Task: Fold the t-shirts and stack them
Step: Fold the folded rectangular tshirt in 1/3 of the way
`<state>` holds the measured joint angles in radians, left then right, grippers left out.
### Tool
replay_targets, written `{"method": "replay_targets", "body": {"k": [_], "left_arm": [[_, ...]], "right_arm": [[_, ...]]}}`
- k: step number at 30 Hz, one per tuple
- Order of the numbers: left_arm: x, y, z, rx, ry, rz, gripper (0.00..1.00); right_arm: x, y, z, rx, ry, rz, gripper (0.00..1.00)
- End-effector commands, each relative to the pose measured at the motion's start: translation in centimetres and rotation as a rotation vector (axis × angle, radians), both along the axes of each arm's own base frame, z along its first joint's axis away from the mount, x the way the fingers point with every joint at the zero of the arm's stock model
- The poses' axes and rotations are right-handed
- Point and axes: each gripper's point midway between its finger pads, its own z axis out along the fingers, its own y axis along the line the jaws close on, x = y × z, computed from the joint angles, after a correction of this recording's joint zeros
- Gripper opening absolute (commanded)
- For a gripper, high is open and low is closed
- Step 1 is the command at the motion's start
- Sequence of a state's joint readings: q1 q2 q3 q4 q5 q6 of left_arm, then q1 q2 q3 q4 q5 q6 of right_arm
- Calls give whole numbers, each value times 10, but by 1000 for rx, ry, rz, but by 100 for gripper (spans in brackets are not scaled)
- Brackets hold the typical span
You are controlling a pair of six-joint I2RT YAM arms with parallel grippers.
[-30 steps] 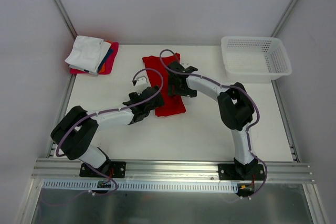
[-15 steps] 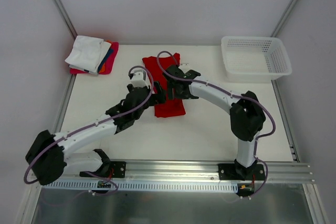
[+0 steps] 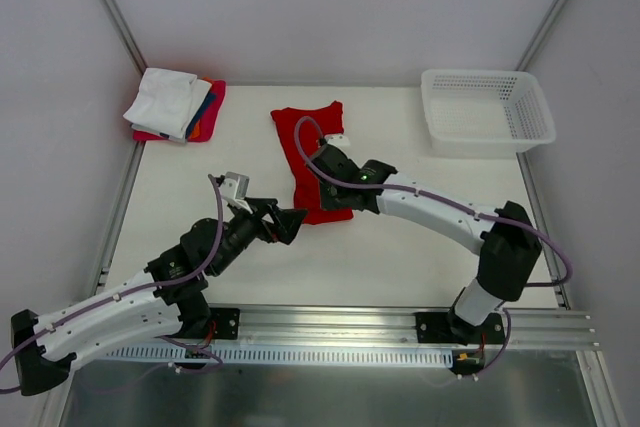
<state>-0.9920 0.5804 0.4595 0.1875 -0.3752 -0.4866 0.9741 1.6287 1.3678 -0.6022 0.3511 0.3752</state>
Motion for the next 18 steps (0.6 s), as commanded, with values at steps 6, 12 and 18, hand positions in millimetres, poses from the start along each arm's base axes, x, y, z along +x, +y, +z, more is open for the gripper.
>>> {"method": "replay_targets", "body": {"k": [6,12,18], "left_arm": [[-10,25,-10,44,5,34,99],[-9,40,-15,97,-14,72,99],[-10,41,-19,100,-14,69,99]], "right_arm": [[3,58,-30,28,88,83,1],[5,64,-51,-3,134,62,1],[5,64,-60,-10,149,42,0]]}}
